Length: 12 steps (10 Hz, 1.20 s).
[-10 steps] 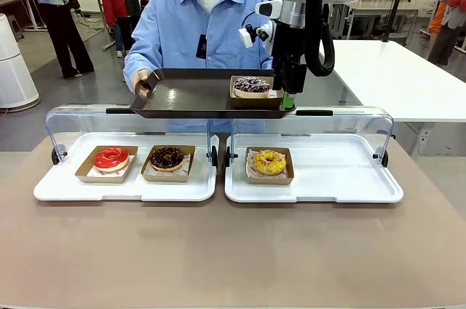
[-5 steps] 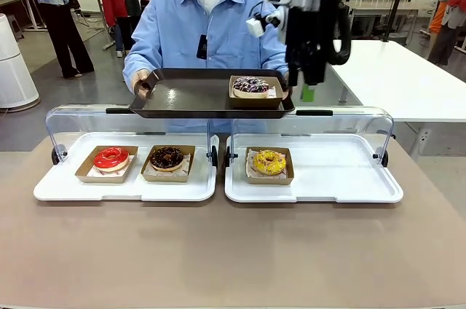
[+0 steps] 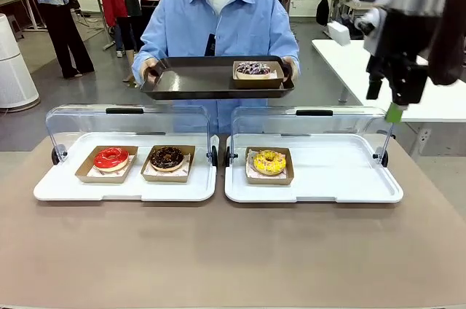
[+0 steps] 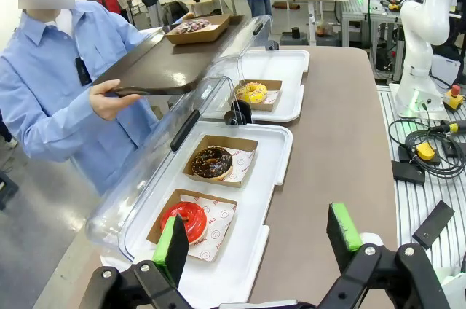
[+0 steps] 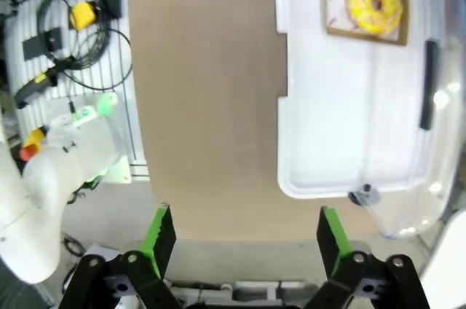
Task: Provide the desired donut to the person.
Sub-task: Place the picked Paper togo box onto the Handle tray extended by the person, then pick up and lift the Paper togo box containing the Donut pointed at by the person.
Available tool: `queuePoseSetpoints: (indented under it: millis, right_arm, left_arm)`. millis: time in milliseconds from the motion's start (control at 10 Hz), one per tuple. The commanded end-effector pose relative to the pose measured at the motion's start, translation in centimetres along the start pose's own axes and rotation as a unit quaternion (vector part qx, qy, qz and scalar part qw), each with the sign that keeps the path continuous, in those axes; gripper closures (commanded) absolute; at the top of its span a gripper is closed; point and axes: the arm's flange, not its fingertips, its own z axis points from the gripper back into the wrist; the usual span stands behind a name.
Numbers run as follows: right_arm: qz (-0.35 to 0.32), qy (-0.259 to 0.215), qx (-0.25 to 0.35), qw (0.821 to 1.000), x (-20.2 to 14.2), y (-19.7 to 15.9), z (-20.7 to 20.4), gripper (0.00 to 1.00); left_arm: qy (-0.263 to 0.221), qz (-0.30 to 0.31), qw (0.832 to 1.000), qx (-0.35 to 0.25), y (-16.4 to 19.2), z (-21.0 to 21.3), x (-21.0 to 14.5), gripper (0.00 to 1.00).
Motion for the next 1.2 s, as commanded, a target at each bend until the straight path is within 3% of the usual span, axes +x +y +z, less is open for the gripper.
queuePoseSetpoints:
  millis: [0, 1100]
  right_arm:
    - [-0.007, 0.008, -0.018, 1.0, -0.5, 0.1, -2.7, 0.0]
    - [-0.007, 0.0, -0.004, 1.0, -0.9, 0.2, -1.4, 0.0]
  left_arm:
    - [-0.008, -0.005, 1.0, 0.001, -0.1, 0.1, 0.1, 0.0]
    - [-0.008, -0.005, 1.0, 0.001, -0.1, 0.1, 0.1, 0.0]
